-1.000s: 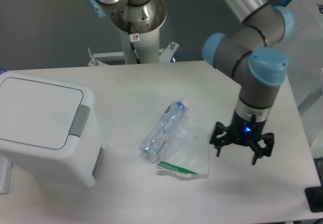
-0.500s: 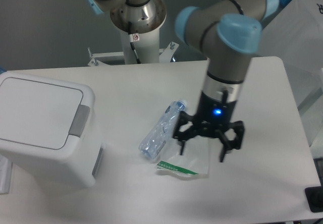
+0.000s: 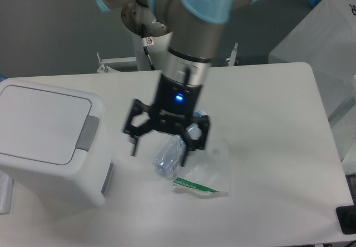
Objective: Open the trash can
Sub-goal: 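Move the gripper across the table toward the white trash can lid, then position the open gripper above the front edge of the lid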
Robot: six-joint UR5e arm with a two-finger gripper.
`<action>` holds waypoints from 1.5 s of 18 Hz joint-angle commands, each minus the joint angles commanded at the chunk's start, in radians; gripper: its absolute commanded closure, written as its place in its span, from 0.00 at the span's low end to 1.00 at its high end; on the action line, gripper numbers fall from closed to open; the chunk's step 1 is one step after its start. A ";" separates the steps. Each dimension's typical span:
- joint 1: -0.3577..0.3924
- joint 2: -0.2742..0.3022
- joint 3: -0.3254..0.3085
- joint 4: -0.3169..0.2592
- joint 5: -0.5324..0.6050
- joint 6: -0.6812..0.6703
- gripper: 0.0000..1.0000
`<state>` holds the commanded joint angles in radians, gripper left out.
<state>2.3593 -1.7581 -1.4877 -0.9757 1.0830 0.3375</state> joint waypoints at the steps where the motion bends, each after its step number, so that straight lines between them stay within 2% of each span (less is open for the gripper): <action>1: -0.002 0.014 -0.014 0.000 -0.001 0.002 0.00; 5: -0.011 0.048 -0.055 0.003 -0.001 0.009 0.00; 13: -0.046 0.017 -0.066 0.006 0.008 0.009 0.00; 27: -0.066 0.020 -0.105 0.011 0.017 0.012 0.00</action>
<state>2.2933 -1.7380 -1.5923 -0.9649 1.0998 0.3497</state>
